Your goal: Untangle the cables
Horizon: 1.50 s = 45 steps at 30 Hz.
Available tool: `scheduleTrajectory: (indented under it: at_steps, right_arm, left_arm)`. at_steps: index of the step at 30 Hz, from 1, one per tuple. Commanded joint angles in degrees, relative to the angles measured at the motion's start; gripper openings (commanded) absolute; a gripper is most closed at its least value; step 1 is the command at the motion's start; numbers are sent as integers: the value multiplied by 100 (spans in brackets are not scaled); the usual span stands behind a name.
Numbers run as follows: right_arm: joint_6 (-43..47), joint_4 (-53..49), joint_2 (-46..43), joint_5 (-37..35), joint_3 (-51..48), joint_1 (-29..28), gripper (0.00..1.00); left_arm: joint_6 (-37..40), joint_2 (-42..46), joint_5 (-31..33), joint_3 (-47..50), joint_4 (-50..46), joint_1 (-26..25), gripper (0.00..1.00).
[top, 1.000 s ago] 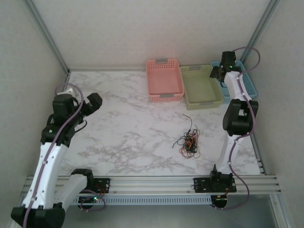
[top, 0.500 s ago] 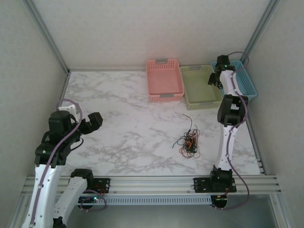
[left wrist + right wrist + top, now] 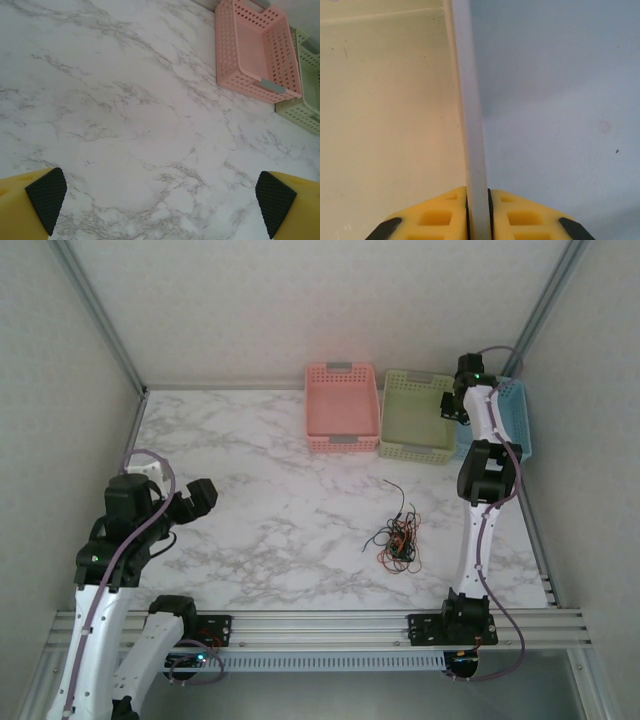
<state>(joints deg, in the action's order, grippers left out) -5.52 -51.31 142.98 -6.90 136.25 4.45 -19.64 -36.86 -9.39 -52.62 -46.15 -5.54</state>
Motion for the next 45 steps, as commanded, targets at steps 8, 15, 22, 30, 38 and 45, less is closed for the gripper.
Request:
scheduleTrajectory:
  at_steps: [8,15,22,30,38,45]
  right_arm:
    - [258,-50,139,691,358,-289,16]
    - [312,-45,234,967,539,-592,16]
    - [129,-33,298,1005,723,-924,15]
    - [-343,26,456,1132,832,-1217,15]
    - [-881,99,546,1287,868,-1524,15]
    - [-898,136,607,1182,966,-1870,16]
  left_arm:
    - [65,29,-121,77,4,-39,100]
    - [65,15,-125,85,7,-37,100]
    - [59,27,-133,85,11,-39,100]
    - [57,28,-133,92,10,-38,100]
    - [61,33,-151,103,25,-43,100]
    - [51,34,-159,112,32,-40,100]
